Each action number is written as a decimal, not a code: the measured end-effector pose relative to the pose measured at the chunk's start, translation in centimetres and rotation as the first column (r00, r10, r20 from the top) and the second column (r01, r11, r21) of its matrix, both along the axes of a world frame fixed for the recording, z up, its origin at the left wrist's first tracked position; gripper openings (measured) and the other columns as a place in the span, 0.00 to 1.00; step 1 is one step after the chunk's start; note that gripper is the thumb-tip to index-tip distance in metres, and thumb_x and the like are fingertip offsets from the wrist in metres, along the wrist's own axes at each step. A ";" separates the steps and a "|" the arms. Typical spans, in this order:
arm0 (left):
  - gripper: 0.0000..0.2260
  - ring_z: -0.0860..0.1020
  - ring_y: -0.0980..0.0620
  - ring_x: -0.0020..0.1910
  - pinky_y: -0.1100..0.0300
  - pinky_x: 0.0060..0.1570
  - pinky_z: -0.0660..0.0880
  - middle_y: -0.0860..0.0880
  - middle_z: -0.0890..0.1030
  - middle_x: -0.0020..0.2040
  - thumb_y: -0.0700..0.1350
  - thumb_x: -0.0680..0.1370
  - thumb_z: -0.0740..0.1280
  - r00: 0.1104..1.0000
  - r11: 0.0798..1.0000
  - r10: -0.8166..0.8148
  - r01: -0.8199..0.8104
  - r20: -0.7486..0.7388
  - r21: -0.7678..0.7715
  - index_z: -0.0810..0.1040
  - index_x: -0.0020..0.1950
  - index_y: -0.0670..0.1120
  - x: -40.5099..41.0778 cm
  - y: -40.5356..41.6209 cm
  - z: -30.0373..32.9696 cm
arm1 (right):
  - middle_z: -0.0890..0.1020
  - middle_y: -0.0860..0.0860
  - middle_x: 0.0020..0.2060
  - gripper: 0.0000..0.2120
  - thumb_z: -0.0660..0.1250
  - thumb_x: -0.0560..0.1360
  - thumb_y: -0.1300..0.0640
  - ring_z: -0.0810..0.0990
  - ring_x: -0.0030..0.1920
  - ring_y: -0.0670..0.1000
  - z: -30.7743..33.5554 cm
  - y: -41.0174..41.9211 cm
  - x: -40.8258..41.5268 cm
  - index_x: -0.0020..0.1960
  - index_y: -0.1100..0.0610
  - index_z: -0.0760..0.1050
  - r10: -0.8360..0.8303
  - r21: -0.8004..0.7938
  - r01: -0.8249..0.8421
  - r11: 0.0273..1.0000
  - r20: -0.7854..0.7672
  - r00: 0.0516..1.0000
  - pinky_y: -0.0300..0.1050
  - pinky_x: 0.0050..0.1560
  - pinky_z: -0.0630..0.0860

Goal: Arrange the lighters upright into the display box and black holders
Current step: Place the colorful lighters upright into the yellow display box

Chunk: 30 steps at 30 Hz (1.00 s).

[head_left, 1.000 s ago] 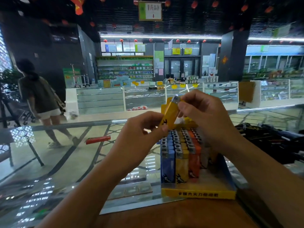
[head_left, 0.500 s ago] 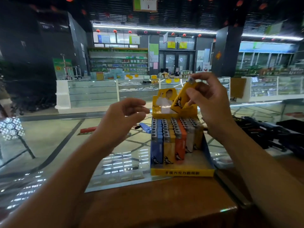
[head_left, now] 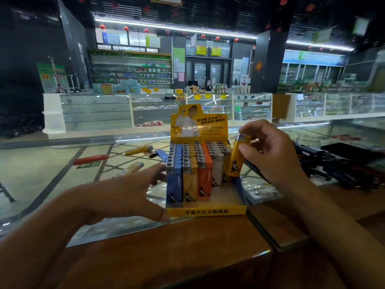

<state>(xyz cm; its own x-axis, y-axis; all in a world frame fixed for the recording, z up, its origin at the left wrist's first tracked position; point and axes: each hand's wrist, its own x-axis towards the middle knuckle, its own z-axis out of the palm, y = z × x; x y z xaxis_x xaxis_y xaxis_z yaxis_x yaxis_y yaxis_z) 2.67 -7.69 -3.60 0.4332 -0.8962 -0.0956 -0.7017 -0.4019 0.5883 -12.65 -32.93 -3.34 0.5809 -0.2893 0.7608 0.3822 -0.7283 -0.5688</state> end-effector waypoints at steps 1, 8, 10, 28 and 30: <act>0.43 0.65 0.65 0.66 0.70 0.59 0.65 0.68 0.66 0.64 0.55 0.67 0.77 1.000 1.000 -0.008 0.008 0.014 0.002 0.56 0.76 0.60 0.1 0.0 -0.1 | 0.80 0.37 0.44 0.12 0.71 0.74 0.61 0.80 0.44 0.44 -0.1 -0.1 0.0 0.52 0.47 0.76 -0.031 -0.036 0.030 0.999 -0.024 0.999 0.35 0.44 0.77; 0.55 0.66 0.70 0.64 0.69 0.57 0.67 0.70 0.68 0.63 0.74 0.54 0.72 1.000 0.998 0.000 0.002 0.031 -0.063 0.56 0.77 0.61 1.1 -0.2 -1.0 | 0.79 0.38 0.47 0.10 0.72 0.74 0.56 0.78 0.47 0.43 -0.9 -0.3 -0.2 0.53 0.46 0.76 -0.109 -0.151 0.090 0.984 -0.122 0.987 0.31 0.45 0.73; 0.53 0.66 0.67 0.66 0.63 0.64 0.68 0.68 0.69 0.65 0.72 0.58 0.74 1.000 0.997 0.001 0.001 0.027 -0.075 0.56 0.78 0.61 1.1 -0.3 -1.0 | 0.79 0.39 0.47 0.09 0.73 0.74 0.55 0.77 0.49 0.43 -1.0 -0.4 -0.2 0.52 0.45 0.76 -0.121 -0.173 0.093 0.981 -0.159 0.980 0.37 0.48 0.74; 0.16 0.78 0.57 0.58 0.61 0.54 0.75 0.55 0.79 0.59 0.45 0.79 0.68 0.974 0.918 0.165 -0.208 -0.153 -0.338 0.72 0.66 0.56 3.3 1.8 0.8 | 0.74 0.35 0.53 0.06 0.66 0.75 0.49 0.72 0.56 0.37 -1.1 0.1 0.2 0.51 0.41 0.76 -0.079 -0.172 0.033 0.984 -0.270 0.959 0.40 0.53 0.67; 0.12 0.78 0.54 0.56 0.58 0.53 0.76 0.53 0.79 0.58 0.45 0.80 0.68 0.955 0.857 0.284 -0.295 -0.091 -0.422 0.73 0.62 0.56 4.4 1.5 0.3 | 0.73 0.32 0.55 0.11 0.64 0.73 0.47 0.70 0.60 0.38 -1.0 0.5 0.1 0.55 0.39 0.74 -0.071 -0.152 0.029 0.988 -0.276 0.958 0.44 0.57 0.68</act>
<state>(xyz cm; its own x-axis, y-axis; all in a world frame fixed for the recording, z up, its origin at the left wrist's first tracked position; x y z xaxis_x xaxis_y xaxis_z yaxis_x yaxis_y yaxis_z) 7.11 -6.15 -3.31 0.6816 -0.6867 0.2526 -0.5761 -0.2910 0.7638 -12.59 -32.47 -4.33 0.7642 -0.2225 0.6054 0.1833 -0.8249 -0.5347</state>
